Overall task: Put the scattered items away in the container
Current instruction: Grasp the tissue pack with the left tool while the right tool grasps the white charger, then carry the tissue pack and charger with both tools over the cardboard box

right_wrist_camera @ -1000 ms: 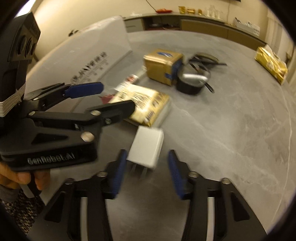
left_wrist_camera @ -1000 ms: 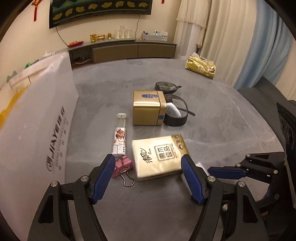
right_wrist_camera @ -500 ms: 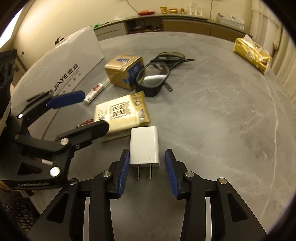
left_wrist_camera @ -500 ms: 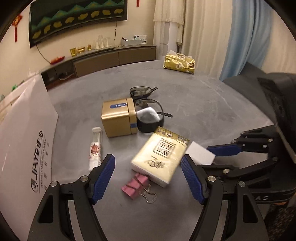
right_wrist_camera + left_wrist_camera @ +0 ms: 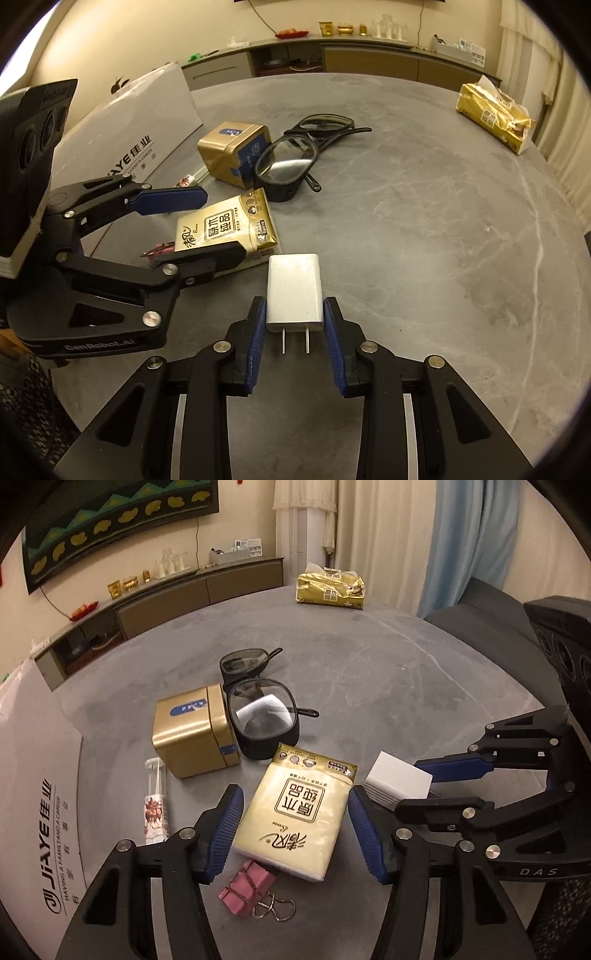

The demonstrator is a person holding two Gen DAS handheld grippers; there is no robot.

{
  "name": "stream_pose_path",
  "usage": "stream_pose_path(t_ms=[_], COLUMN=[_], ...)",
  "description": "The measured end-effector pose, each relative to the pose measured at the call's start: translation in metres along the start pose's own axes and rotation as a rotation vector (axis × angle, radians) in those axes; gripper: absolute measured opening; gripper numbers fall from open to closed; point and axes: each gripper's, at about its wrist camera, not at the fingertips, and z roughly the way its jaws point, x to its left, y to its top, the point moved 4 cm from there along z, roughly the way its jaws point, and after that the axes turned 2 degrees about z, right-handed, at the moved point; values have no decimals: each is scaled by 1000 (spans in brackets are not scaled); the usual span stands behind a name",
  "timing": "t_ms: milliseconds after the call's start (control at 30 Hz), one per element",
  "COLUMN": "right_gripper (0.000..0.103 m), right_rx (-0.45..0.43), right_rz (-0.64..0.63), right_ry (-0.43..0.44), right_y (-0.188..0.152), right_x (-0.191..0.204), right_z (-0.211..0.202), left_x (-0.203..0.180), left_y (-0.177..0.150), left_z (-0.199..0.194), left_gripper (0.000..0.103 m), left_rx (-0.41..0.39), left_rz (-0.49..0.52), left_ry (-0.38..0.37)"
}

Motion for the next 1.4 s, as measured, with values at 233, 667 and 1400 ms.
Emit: stream_pose_path(t_ms=[233, 667, 1400], right_gripper=[33, 32, 33], right_rx=[-6, -64, -225], right_rz=[-25, 58, -78], right_ry=[-27, 97, 136], right_y=[2, 10, 31], right_x=[-3, 9, 87], right_z=[6, -31, -80], left_x=[8, 25, 76], left_y=[-5, 13, 7], left_z=[18, -44, -154], left_gripper=[56, 53, 53], left_rx=[63, -118, -324], left_rz=[-61, -265, -349], left_ry=[-1, -106, -15])
